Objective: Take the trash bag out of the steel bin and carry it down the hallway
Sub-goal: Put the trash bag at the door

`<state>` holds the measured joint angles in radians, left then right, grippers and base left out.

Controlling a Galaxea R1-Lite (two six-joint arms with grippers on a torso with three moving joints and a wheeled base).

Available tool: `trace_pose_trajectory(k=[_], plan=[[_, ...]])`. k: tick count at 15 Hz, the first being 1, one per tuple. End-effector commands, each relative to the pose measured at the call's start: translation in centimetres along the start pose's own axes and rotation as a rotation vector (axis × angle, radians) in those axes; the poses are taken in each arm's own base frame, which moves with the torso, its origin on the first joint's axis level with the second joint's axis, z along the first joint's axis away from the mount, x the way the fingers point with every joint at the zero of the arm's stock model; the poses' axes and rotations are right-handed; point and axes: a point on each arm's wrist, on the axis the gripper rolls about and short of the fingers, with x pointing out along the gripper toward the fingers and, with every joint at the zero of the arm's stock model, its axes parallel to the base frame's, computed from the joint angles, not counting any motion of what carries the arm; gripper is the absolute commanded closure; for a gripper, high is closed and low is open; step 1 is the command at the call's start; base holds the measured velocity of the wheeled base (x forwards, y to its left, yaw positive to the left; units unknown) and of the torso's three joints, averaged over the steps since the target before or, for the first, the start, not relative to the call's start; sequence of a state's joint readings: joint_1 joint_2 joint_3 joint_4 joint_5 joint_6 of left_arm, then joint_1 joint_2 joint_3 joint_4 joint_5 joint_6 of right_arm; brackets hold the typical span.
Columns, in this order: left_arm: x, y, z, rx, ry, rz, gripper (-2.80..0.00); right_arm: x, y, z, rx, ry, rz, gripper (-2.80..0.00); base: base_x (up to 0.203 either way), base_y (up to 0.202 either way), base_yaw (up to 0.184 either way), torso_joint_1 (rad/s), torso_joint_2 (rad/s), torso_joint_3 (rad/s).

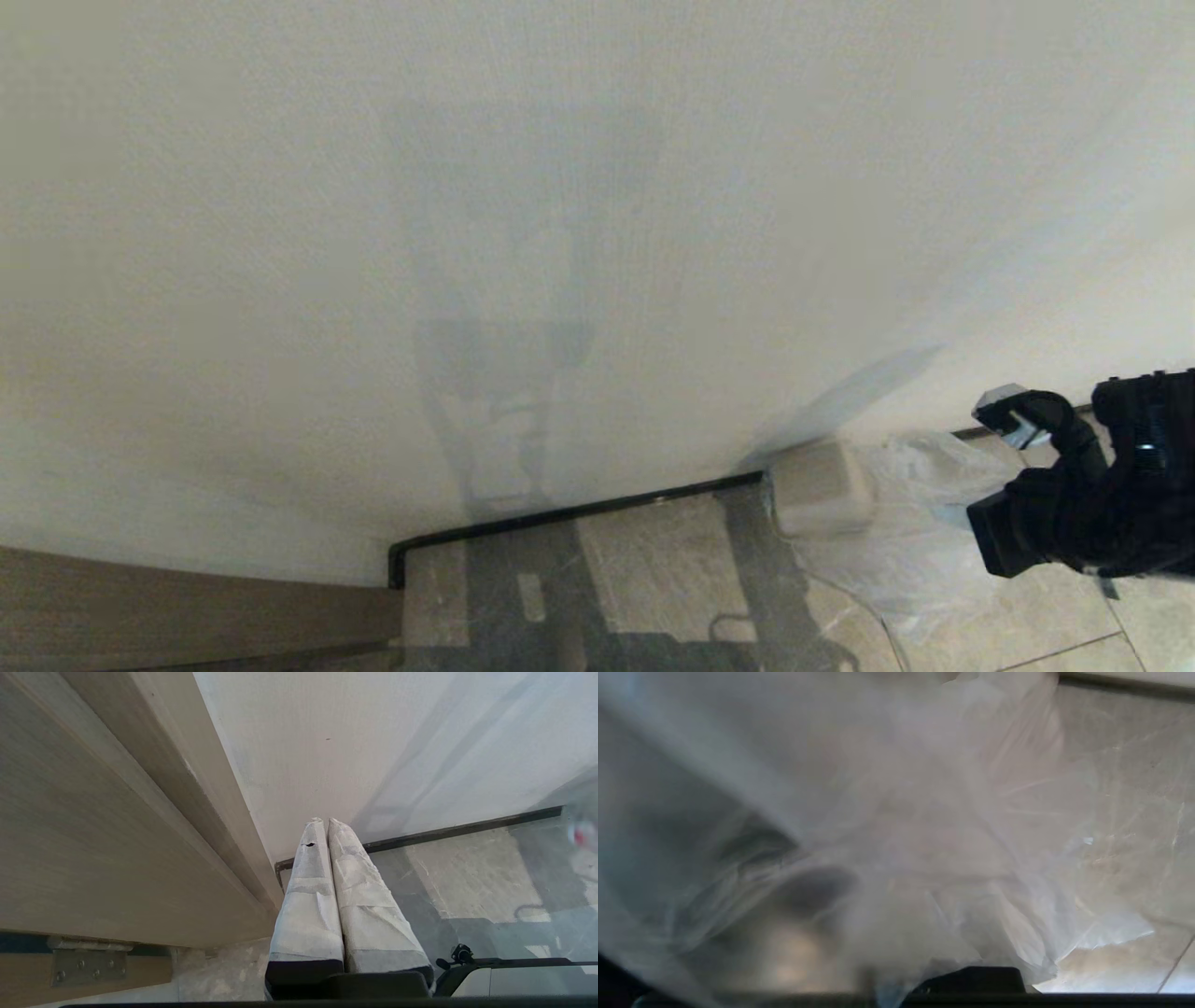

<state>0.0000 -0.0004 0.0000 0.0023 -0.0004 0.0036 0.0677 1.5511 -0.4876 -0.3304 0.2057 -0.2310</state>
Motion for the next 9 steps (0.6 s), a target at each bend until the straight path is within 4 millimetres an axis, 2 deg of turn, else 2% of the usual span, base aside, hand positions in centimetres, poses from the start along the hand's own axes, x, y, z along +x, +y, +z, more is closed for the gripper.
trace_pose_trajectory(k=[1, 5, 6, 9], plan=[[0.0, 0.0, 0.0, -0.001, 0.0, 0.0, 0.0, 3.5, -0.5, -1.2, -0.01, 0.066, 0.016, 0.0, 0.0, 0.0, 0.0, 0.0, 0.0, 0.0], [0.0, 0.0, 0.0, -0.001, 0.001, 0.0, 0.0, 6.4, -0.4, -1.6, -0.027, 0.061, 0.041, 0.0, 0.0, 0.0, 0.0, 0.0, 0.0, 0.0], [0.0, 0.0, 0.0, 0.001, 0.001, 0.0, 0.0, 6.7, -0.4, -1.5, -0.024, 0.056, 0.048, -2.8, 0.0, 0.0, 0.0, 0.0, 0.0, 0.0], [0.0, 0.0, 0.0, -0.001, 0.001, 0.0, 0.0, 7.0, -0.7, -0.9, -0.031, 0.024, 0.042, -2.8, 0.0, 0.0, 0.0, 0.001, 0.0, 0.015]])
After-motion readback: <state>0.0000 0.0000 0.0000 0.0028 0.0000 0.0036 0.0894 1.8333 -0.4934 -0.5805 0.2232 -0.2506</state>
